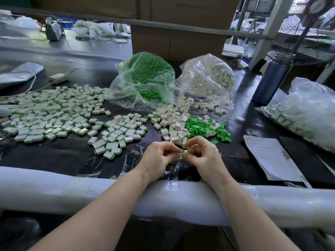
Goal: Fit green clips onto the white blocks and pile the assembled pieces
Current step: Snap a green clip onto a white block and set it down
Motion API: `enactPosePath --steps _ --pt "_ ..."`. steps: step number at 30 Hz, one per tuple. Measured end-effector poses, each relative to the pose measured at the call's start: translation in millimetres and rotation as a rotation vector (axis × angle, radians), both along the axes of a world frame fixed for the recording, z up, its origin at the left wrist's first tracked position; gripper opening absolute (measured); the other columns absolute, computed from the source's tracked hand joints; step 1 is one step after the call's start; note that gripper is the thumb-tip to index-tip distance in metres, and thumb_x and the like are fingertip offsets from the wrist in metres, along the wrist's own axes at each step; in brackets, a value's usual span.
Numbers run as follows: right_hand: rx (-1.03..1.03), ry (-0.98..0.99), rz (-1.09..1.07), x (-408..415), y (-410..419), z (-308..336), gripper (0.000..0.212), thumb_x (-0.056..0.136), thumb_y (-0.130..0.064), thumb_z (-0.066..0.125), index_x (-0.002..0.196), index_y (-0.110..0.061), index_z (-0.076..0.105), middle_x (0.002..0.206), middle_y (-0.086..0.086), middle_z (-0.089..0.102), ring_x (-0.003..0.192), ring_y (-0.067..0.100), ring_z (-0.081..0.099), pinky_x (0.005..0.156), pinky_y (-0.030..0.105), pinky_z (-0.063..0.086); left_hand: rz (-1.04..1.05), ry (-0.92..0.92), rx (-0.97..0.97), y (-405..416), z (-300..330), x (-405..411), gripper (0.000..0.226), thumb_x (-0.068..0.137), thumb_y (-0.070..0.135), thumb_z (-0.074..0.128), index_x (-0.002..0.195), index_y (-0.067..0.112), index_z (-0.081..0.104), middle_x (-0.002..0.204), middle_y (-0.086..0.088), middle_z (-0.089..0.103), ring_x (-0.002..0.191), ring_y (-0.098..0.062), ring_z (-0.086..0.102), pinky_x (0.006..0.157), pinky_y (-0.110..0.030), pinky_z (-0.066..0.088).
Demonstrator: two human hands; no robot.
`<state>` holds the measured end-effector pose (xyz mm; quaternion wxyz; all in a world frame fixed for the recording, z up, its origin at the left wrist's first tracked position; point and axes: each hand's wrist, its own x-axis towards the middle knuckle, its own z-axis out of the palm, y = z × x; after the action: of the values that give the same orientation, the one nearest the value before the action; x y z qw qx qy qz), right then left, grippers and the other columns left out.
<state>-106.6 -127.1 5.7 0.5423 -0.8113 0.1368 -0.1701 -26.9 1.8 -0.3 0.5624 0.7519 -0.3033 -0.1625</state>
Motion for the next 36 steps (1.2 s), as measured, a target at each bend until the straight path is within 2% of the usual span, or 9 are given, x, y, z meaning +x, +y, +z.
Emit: enactPosePath --steps 6,11,15,19,22,25,27,32,36 --pt "-0.006 0.040 0.056 -0.4 -0.1 0.1 0.020 0.076 0.008 0.067 0.080 -0.010 0.058 0.061 0.007 0.059 0.053 0.009 0.048 0.058 0.022 0.043 -0.064 -0.083 0.079 -0.2 -1.7 -1.1 0.014 0.081 0.004 0.067 0.080 0.017 0.069 0.076 0.001 0.066 0.071 -0.006 0.058 0.077 -0.017 0.048" --pt "0.078 -0.004 0.016 0.6 -2.5 0.2 0.020 0.075 0.007 0.068 0.074 -0.011 0.059 0.063 0.008 0.063 0.054 0.010 0.057 0.055 0.020 0.048 -0.048 -0.074 0.036 -1.6 -2.3 0.4 0.010 0.081 0.008 0.069 0.082 0.018 0.069 0.073 0.005 0.066 0.066 -0.003 0.058 0.071 -0.015 0.049" --pt "0.163 -0.034 -0.006 1.9 -3.2 -1.9 0.015 0.077 0.006 0.068 0.074 -0.007 0.062 0.057 0.005 0.064 0.048 0.009 0.057 0.050 0.019 0.049 -0.061 -0.116 0.052 -2.5 -5.0 0.5 0.023 0.075 0.007 0.075 0.094 0.017 0.068 0.083 0.005 0.069 0.076 -0.003 0.063 0.077 -0.014 0.049" --pt "0.245 -0.068 -0.013 2.0 -4.6 -3.0 0.010 0.080 0.001 0.067 0.076 -0.008 0.066 0.062 0.004 0.068 0.055 0.011 0.061 0.053 0.019 0.052 0.000 -0.090 0.012 -1.9 -5.8 1.8 0.009 0.084 0.013 0.067 0.091 0.015 0.064 0.086 -0.002 0.069 0.079 -0.011 0.065 0.082 -0.027 0.053" --pt "0.210 -0.068 -0.014 2.0 -6.0 -4.3 0.013 0.081 0.000 0.067 0.073 -0.010 0.067 0.065 0.006 0.067 0.057 0.011 0.060 0.055 0.020 0.052 0.003 -0.057 0.012 -1.5 -3.3 2.4 0.004 0.087 0.015 0.063 0.088 0.016 0.067 0.082 0.000 0.070 0.082 -0.016 0.066 0.084 -0.030 0.053" --pt "0.187 -0.037 -0.009 3.3 -4.8 -5.3 0.016 0.082 0.000 0.065 0.070 -0.011 0.065 0.061 0.001 0.064 0.053 0.005 0.057 0.052 0.017 0.049 0.007 -0.072 0.041 0.0 -1.8 3.2 0.006 0.086 0.016 0.064 0.088 0.019 0.070 0.078 0.009 0.068 0.077 -0.005 0.063 0.078 -0.014 0.048" --pt "0.178 -0.017 -0.007 3.7 -4.8 -5.6 0.017 0.082 0.000 0.065 0.070 -0.011 0.064 0.057 -0.002 0.063 0.050 0.004 0.056 0.050 0.016 0.047 -0.002 -0.071 0.058 0.3 -1.0 2.4 0.010 0.086 0.016 0.064 0.093 0.015 0.071 0.079 0.009 0.068 0.075 0.000 0.061 0.075 -0.009 0.046" --pt "0.119 0.027 0.009 3.2 -5.5 -4.8 0.019 0.082 0.000 0.066 0.067 -0.012 0.064 0.052 -0.006 0.060 0.048 0.004 0.052 0.050 0.017 0.046 -0.006 -0.107 0.112 0.4 -0.3 1.3 0.017 0.086 0.016 0.064 0.101 0.009 0.071 0.088 -0.001 0.070 0.085 -0.012 0.064 0.084 -0.021 0.049" --pt "0.111 0.048 0.011 3.1 -5.0 -3.7 0.019 0.082 0.000 0.066 0.067 -0.012 0.063 0.048 -0.008 0.059 0.044 0.000 0.050 0.048 0.014 0.043 -0.006 -0.145 0.135 -0.4 -1.8 0.6 0.017 0.085 0.016 0.065 0.099 0.009 0.071 0.088 -0.003 0.070 0.086 -0.015 0.064 0.084 -0.023 0.049"
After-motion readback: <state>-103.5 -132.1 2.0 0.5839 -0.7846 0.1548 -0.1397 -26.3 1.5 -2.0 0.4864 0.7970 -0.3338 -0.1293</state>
